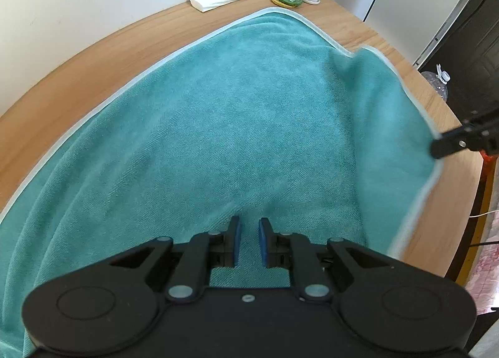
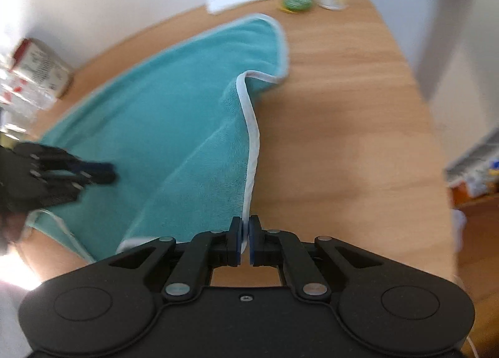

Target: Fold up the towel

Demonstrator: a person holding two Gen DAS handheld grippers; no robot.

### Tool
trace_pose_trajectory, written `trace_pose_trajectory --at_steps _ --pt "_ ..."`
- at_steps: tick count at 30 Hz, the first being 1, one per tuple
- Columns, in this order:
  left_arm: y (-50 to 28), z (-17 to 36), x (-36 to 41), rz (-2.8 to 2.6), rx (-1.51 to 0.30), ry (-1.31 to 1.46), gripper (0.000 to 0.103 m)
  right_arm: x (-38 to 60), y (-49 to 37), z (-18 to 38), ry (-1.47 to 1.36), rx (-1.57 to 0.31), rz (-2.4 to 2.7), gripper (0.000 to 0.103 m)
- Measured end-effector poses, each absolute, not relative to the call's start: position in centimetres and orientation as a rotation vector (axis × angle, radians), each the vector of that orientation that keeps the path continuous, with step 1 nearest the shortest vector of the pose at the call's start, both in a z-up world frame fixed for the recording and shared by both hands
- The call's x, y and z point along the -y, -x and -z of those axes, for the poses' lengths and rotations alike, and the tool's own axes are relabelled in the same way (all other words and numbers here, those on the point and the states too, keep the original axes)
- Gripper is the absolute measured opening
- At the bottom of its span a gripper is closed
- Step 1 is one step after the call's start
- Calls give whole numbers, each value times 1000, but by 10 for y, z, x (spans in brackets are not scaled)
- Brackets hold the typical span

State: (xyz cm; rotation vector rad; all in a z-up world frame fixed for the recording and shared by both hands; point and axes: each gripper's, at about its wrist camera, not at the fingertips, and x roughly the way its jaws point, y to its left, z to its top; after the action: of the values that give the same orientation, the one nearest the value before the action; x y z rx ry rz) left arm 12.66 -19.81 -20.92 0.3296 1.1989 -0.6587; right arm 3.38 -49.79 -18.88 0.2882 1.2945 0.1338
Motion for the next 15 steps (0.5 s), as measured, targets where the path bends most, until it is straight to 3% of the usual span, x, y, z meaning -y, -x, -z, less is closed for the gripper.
trace_pose_trajectory --at_steps 11,15 --pt "-124 211 208 624 -1192 -361 13 505 -24 212 -221 -1327 -43 3" --pt "-123 209 203 598 -1202 -342 13 491 -27 210 -92 -1321 -29 14"
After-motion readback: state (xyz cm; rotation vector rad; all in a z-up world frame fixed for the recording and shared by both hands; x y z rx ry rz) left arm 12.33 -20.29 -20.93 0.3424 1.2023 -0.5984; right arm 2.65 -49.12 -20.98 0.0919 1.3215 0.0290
